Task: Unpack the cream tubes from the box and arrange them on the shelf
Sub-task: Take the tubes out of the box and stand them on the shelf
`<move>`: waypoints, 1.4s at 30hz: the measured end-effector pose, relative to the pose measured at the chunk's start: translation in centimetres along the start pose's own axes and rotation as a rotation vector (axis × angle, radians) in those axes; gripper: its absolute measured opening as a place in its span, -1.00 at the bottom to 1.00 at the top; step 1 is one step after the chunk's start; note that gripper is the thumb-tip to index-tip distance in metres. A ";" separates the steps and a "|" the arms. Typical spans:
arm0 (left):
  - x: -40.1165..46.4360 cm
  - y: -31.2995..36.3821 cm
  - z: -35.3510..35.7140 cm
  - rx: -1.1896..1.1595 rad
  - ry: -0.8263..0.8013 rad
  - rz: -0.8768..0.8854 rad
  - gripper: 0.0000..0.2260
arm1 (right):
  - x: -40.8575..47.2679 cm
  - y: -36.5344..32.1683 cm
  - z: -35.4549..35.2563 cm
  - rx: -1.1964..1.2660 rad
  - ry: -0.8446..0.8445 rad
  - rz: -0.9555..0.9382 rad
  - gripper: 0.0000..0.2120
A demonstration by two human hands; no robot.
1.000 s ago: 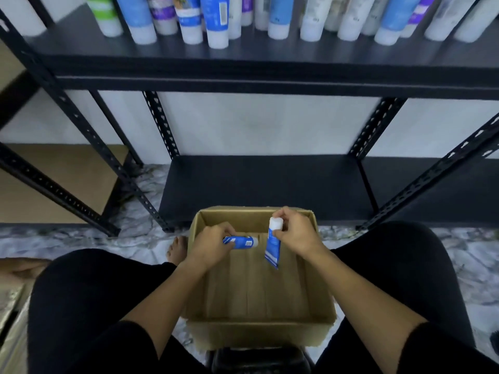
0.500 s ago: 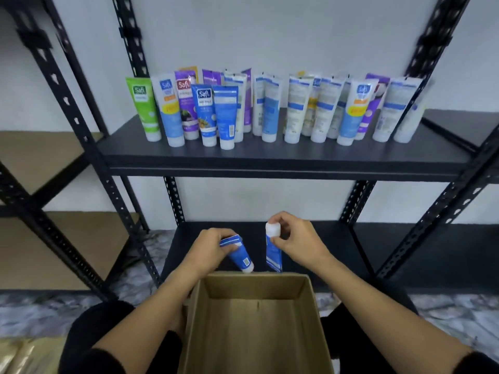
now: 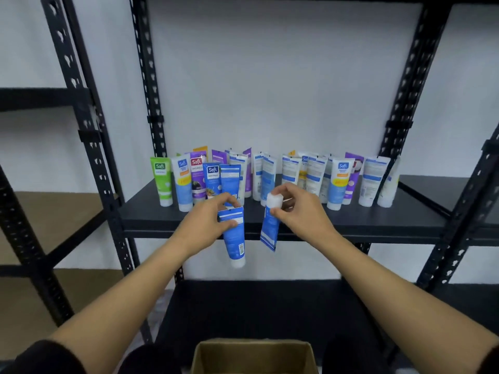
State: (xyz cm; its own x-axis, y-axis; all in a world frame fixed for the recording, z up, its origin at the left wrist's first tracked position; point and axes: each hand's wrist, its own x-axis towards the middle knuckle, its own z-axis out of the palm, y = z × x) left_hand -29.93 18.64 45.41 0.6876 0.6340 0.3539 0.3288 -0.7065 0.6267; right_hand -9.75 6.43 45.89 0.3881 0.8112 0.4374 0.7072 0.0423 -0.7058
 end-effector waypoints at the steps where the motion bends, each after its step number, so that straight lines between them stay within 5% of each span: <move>1: 0.5 0.5 -0.7 0.012 0.013 0.014 -0.73 | 0.8 -0.4 -0.3 -0.001 0.021 -0.011 -0.71; 28: 11.3 4.4 -1.3 0.397 0.041 0.212 -0.72 | 8.7 1.6 -1.9 -0.143 0.146 -0.022 -0.71; 42: 15.3 2.1 2.3 0.655 0.114 0.233 -0.68 | 8.2 3.7 -4.0 -0.211 0.038 -0.031 -0.48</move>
State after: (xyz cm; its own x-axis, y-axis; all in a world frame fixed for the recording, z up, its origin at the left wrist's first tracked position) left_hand -17.25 26.14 50.56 0.7270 0.4471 0.5212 0.5284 -0.8489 -0.0089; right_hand -1.56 10.89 49.06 0.3830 0.7887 0.4808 0.8256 -0.0588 -0.5612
